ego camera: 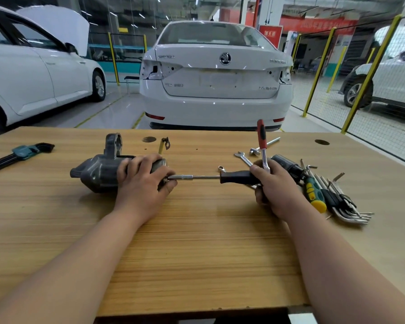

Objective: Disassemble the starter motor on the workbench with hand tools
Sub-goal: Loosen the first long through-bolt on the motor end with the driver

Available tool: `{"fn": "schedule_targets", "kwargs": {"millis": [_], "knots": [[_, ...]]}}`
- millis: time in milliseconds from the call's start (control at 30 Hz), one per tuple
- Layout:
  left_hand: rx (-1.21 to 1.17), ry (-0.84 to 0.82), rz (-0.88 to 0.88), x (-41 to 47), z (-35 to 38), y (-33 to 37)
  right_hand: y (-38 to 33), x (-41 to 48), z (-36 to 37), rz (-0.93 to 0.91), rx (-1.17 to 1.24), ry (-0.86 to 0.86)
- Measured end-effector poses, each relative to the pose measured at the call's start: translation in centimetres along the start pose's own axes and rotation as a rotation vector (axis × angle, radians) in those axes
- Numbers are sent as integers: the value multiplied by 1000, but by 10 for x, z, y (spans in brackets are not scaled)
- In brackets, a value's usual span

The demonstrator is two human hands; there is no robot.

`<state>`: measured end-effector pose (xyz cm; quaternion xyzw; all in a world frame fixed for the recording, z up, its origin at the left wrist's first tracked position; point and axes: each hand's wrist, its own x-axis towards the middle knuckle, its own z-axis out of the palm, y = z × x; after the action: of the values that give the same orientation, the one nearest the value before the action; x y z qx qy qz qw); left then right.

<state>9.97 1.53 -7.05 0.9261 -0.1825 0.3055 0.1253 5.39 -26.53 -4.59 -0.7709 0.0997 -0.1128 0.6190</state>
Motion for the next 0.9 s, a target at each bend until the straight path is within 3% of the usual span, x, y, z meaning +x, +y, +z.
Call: {"fn": "schedule_targets", "kwargs": {"millis": [200, 300, 400, 600, 900], "knots": [[20, -16, 1, 2, 2, -2, -2, 2, 0, 160, 510, -114], [17, -18, 10, 0, 2, -2, -2, 2, 2, 227, 648, -127], [14, -9, 11, 0, 2, -2, -3, 1, 7, 222, 482, -67], [24, -8, 7, 0, 3, 0, 0, 0, 6, -2, -82, 64], [35, 1, -32, 1, 3, -1, -1, -2, 2, -40, -77, 28]]}}
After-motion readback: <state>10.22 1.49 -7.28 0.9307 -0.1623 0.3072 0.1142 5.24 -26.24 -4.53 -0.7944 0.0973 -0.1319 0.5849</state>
